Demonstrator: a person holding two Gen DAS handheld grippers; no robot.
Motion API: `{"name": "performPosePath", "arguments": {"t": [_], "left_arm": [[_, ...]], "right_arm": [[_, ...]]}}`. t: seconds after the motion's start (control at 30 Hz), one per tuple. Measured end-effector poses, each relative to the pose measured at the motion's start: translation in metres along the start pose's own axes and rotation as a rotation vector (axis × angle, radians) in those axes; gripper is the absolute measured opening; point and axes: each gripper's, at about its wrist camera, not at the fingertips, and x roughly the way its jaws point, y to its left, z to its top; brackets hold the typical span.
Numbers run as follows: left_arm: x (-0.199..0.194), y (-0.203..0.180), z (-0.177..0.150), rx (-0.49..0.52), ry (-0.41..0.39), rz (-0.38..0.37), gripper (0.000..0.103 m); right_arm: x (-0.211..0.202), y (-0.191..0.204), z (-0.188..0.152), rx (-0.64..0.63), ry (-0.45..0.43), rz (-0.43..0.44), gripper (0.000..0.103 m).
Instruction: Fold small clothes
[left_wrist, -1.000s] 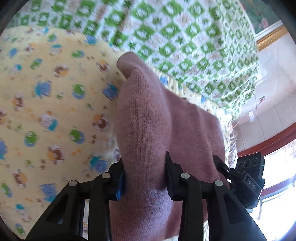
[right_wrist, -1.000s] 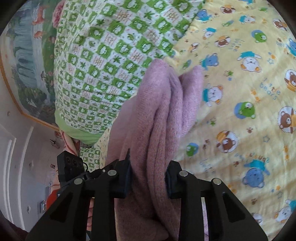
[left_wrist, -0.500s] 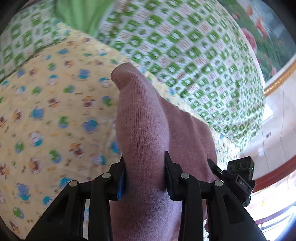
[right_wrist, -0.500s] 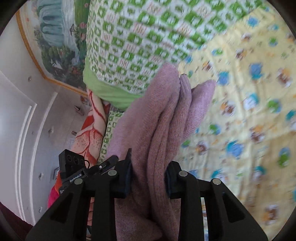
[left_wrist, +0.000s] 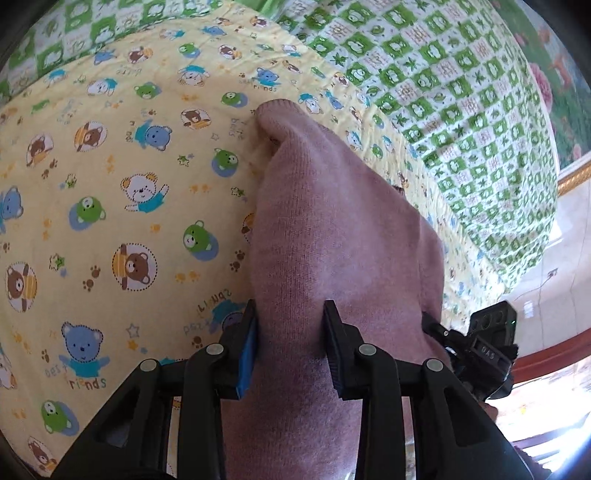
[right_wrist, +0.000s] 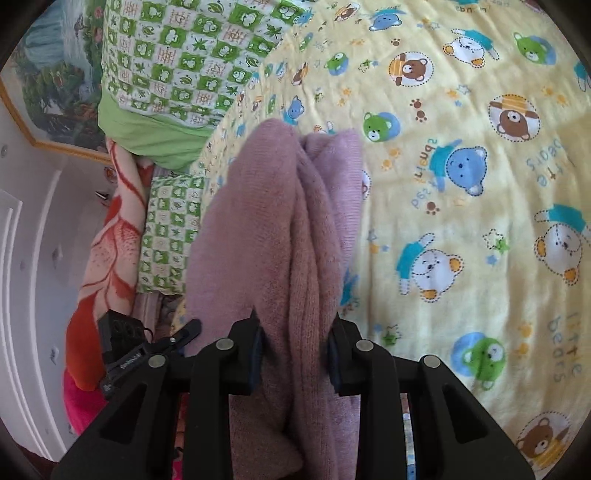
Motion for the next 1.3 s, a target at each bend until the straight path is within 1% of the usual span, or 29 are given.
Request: {"name": "performPosePath", "arguments": {"t": [0.07,0.1,0.13,0.17,0.23,0.27,0.33,0.43,0.5,0.6,0.7,0.87,0.93,0.97,1.0,1.03,1.1,1.17,1.27,1.3], "left_arm": [[0.002,-0.005,0.002,0.017,0.01,0.02,0.037],[0.003,-0.007,0.003,0.015,0.015,0.027,0.041],[0.003,-0.008,0.004,0.012,0.018,0.027,0.042],[0.002,-0.008,0.003,0.01,0.026,0.026,0.042],[-0.002,-0.008,0.002,0.012,0.032,0.031,0.047],[-0.005,-0.007,0.001,0.016,0.034,0.032,0.047],[-0.011,-0.006,-0.002,0.02,0.036,0.038,0.053],[-0.021,0.0,-0.009,0.028,0.042,0.036,0.055],[-0.026,0.003,-0.015,0.031,0.05,0.041,0.059],[-0.032,0.007,-0.024,0.043,0.063,0.045,0.06],[-0.036,0.01,-0.035,0.055,0.082,0.047,0.06],[-0.035,0.011,-0.047,0.086,0.119,0.041,0.06],[-0.032,0.01,-0.049,0.106,0.132,0.052,0.06],[-0.03,0.009,-0.051,0.121,0.137,0.065,0.06],[-0.028,0.009,-0.053,0.134,0.14,0.079,0.06],[-0.026,0.009,-0.055,0.139,0.143,0.087,0.06],[-0.02,0.011,-0.059,0.147,0.158,0.116,0.06],[-0.015,0.012,-0.062,0.156,0.163,0.132,0.061],[-0.009,0.017,-0.065,0.159,0.167,0.143,0.061],[-0.01,0.017,-0.066,0.157,0.165,0.141,0.061]], "right_arm": [[0.002,0.0,0.0,0.003,0.0,-0.018,0.03],[0.003,0.001,0.001,0.009,0.001,-0.021,0.03],[0.003,0.001,0.001,0.019,0.001,-0.023,0.033],[0.004,0.003,0.002,0.027,0.0,-0.029,0.037],[-0.001,0.006,0.001,0.025,-0.01,-0.054,0.04],[-0.002,0.01,0.001,0.024,-0.015,-0.064,0.04],[-0.009,0.016,0.001,0.024,-0.028,-0.08,0.04],[-0.027,0.021,-0.004,0.015,-0.06,-0.099,0.04],[-0.038,0.024,-0.009,0.007,-0.079,-0.105,0.04],[-0.055,0.031,-0.021,-0.013,-0.104,-0.107,0.04],[-0.064,0.04,-0.036,-0.05,-0.099,-0.122,0.04],[-0.065,0.048,-0.062,-0.105,-0.076,-0.159,0.04],[-0.061,0.05,-0.069,-0.131,-0.072,-0.181,0.04],[-0.059,0.049,-0.071,-0.143,-0.063,-0.196,0.037],[-0.055,0.049,-0.073,-0.159,-0.051,-0.233,0.03],[-0.051,0.048,-0.074,-0.168,-0.035,-0.266,0.014],[-0.046,0.043,-0.075,-0.165,-0.027,-0.325,0.012],[-0.045,0.034,-0.076,-0.145,-0.037,-0.351,0.01],[-0.041,0.019,-0.077,-0.117,-0.036,-0.411,0.01],[-0.04,0.014,-0.077,-0.108,-0.035,-0.443,0.01]]}}
